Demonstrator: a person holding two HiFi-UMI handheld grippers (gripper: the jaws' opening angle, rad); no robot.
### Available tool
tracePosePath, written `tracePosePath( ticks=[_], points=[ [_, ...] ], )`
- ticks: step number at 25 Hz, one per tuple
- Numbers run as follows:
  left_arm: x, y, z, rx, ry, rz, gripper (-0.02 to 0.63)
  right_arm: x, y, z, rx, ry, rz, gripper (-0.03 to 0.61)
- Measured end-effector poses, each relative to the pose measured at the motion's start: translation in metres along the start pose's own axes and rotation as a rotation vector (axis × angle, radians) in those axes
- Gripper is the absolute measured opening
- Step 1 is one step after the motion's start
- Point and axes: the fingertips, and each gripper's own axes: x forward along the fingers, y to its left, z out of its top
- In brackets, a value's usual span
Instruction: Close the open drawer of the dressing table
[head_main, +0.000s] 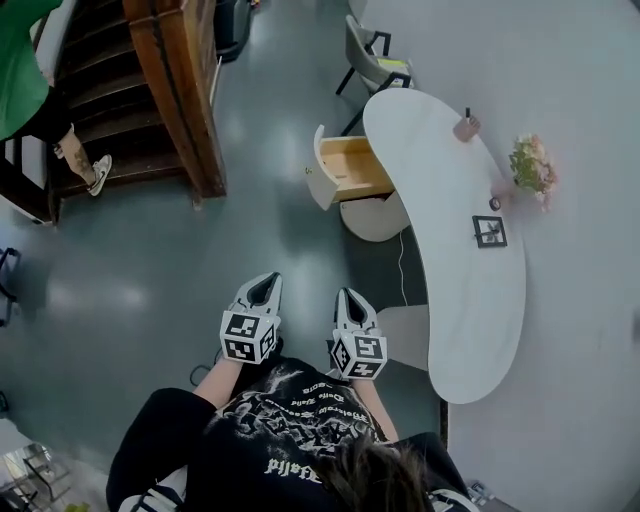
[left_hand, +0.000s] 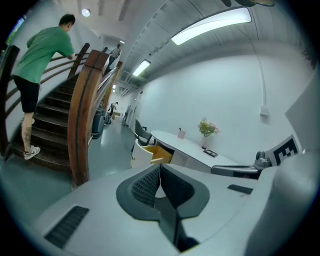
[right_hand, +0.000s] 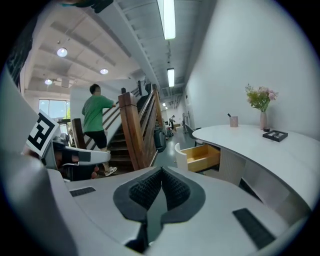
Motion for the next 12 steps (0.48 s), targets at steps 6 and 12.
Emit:
tracePosePath(
  ticks=[6,12],
  points=[
    [0.039,0.041,0.027,0.027,0.019,-0.050,0.025,0.057,0.006,0.019,0.031,0.016,-0.038,0.026],
    [0.065,0.081,0.048,0.034,0.033,-0.076,0.025,0.096,0.017,0.026,0.046,0.029,-0.080,0.026]
  ],
)
